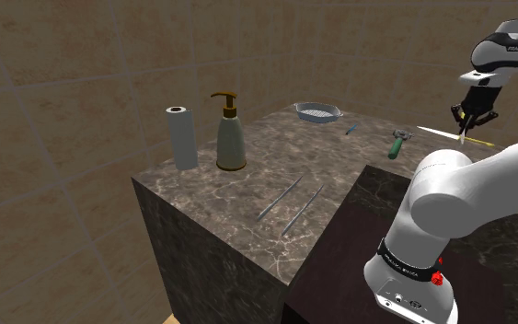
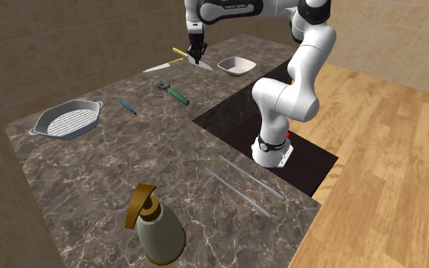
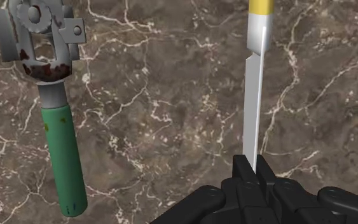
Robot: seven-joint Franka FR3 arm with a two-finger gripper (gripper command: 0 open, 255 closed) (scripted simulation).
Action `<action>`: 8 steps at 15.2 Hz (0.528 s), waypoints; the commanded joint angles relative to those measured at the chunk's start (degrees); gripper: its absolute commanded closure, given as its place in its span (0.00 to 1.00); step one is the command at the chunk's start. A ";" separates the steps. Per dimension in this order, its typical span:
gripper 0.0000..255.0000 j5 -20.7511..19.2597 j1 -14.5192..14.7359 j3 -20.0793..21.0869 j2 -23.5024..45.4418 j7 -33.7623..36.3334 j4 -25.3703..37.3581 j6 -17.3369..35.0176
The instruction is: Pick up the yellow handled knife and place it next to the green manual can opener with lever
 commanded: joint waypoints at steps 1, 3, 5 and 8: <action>1.00 -0.80 0.25 -1.17 -0.28 0.16 -0.74 1.12; 1.00 -1.53 0.32 -2.11 -0.58 0.52 -1.71 2.22; 1.00 -2.28 0.43 -3.08 -0.87 0.87 -2.64 3.32; 1.00 -3.44 0.68 -4.63 -1.27 1.41 -3.93 4.94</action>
